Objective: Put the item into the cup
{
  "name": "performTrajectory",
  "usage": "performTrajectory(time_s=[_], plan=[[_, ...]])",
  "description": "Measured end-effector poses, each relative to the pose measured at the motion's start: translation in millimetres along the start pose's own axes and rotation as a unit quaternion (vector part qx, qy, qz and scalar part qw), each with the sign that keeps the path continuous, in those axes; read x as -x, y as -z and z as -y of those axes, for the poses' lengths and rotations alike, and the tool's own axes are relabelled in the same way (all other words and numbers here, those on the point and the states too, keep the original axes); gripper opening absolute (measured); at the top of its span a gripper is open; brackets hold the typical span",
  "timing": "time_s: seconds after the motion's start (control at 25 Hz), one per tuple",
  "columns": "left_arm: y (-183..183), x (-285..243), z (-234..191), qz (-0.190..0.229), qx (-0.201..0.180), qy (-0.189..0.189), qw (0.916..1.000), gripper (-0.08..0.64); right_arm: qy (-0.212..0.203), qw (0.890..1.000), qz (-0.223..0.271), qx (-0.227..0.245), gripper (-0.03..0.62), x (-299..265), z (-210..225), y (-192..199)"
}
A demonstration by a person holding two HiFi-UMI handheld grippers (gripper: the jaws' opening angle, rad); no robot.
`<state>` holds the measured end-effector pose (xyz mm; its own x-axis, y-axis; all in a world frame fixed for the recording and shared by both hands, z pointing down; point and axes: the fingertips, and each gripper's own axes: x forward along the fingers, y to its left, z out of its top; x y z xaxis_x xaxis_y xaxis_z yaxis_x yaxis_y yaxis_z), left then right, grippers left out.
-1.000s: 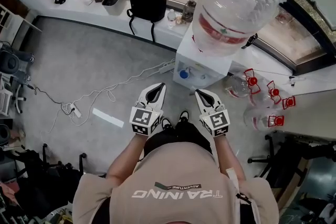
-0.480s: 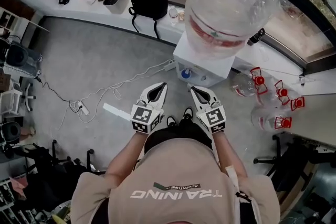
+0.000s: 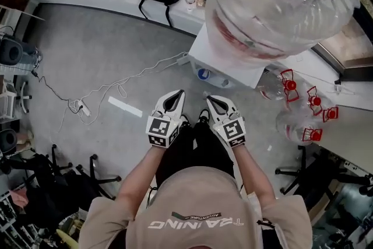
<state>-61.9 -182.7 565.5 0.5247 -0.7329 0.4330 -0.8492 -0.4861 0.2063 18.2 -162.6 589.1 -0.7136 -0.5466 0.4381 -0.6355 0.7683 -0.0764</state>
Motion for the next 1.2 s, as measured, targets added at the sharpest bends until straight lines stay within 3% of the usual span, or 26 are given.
performTrajectory(time_s=[0.28,0.48,0.64,0.84,1.2], plan=[[59.2,-33.5,-41.4,-0.014,0.015,-0.019,0.9996,0.008,0.012,1.000,-0.023,-0.010,0.011,-54.7,3.9,58.1],[116.5,-54.8,-58.9,-0.031,-0.009,-0.049,0.9983,0.008,0.031,0.999,-0.027,-0.016,0.011,-92.0,12.7,103.0],[146.8,-71.3,-59.6,-0.041,-0.025,-0.041,0.9980,0.006,0.063,0.997,-0.039,-0.034,0.011,-114.4,28.1,138.1],[170.1,-86.9,-55.6,-0.050,-0.016,-0.023,0.9984,0.006,0.104,0.992,-0.048,-0.051,0.011,-133.7,58.2,168.6],[191.8,-105.1,-48.6,-0.057,-0.007,-0.002,0.9984,0.007,0.127,0.989,-0.034,-0.062,0.011,-164.4,98.2,179.4]])
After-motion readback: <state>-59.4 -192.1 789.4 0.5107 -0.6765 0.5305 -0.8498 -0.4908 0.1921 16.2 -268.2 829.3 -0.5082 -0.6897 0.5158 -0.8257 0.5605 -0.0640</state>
